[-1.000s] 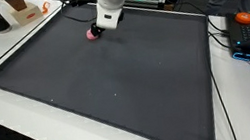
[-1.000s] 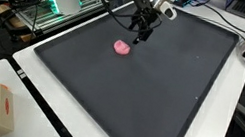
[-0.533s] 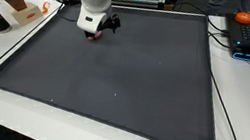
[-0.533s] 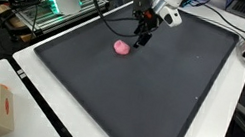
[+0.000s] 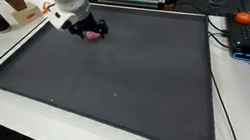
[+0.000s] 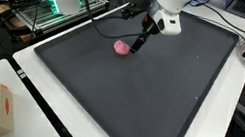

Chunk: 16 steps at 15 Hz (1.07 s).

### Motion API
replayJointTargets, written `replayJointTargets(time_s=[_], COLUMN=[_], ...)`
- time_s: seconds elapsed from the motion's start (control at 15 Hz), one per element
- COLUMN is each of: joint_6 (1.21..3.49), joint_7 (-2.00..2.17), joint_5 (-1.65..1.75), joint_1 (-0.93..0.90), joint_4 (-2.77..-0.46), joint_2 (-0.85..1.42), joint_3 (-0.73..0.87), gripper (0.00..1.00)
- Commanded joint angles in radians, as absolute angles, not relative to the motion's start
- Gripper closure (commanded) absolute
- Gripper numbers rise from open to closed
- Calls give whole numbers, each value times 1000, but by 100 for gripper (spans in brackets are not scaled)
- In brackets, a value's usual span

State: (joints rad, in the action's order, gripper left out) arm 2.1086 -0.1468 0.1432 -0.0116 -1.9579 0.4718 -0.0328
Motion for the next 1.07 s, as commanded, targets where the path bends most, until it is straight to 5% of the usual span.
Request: replayJointTargets(time_s=[0.0,1.0], joint_6=[2099,2126], joint_7=[-47,329], joint_5=[77,-213], joint_1=[13,111], joint_4=[-1929,-1997], joint_2=[491,444], joint_3=[0,117], gripper=[0,0])
